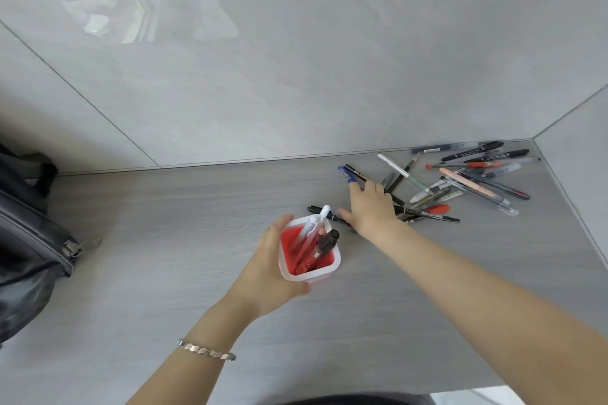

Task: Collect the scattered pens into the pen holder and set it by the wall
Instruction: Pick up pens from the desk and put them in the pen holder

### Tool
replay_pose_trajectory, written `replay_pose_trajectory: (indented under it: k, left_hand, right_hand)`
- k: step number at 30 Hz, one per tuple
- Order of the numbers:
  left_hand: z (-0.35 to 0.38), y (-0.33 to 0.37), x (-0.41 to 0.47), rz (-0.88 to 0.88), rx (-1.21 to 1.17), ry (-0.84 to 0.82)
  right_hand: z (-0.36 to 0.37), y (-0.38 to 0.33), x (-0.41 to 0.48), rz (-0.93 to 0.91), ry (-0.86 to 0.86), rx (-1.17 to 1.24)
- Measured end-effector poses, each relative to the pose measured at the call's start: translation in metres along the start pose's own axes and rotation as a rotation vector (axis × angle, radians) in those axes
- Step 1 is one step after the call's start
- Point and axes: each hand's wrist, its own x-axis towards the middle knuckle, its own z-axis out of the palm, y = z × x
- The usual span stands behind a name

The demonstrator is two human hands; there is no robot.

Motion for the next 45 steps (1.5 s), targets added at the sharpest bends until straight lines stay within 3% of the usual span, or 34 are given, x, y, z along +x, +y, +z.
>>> replay_pose_trajectory:
  k: [4,10,14,17,22,25,27,31,37,41,45]
  left_hand:
    - [-0.001,0.000,0.000,0.007,-0.004,0.002]
    - [-0.001,-0.003,0.001,-0.012,-0.030,0.020]
    - [-0.001,-0.004,0.002,-0.042,-0.028,0.014]
    - [-0.001,-0.004,0.001,-0.036,-0.022,0.005]
    - [0.000,-0.006,0.001,-0.028,-0.018,0.012]
    - [-0.001,-0.006,0.002,-0.031,-0.003,0.016]
    - [-0.001,-0.006,0.002,-0.024,0.013,0.025]
    - [0.000,-0.008,0.003,-0.013,0.011,0.034]
    - [0.001,-0.011,0.004,0.013,-0.046,0.021]
    - [0.001,-0.011,0.005,-0.004,-0.017,0.028]
    - [0.000,-0.010,0.004,0.003,0.001,0.023]
  right_hand:
    - [0.007,-0.009,0.001,-0.084,0.090,-0.023]
    - [0.015,-0.013,-0.021,-0.257,0.071,-0.003]
    - [0.012,-0.013,-0.023,-0.196,-0.028,-0.041]
    - [-0.006,-0.004,-0.030,-0.160,0.038,0.219]
    - [-0.051,0.011,-0.079,-0.028,0.394,1.062]
    - [-0.061,-0.003,-0.112,-0.094,0.435,1.261]
    - [-0.053,-0.021,-0.122,-0.157,0.349,1.234]
    - [-0.031,-0.052,-0.118,-0.165,0.227,0.895]
    - [-0.032,-0.067,-0.116,-0.223,0.262,0.825]
    - [-0.035,-0.051,-0.122,-0.248,0.323,0.904]
    - [-0.039,0.009,-0.096,-0.216,0.480,0.654]
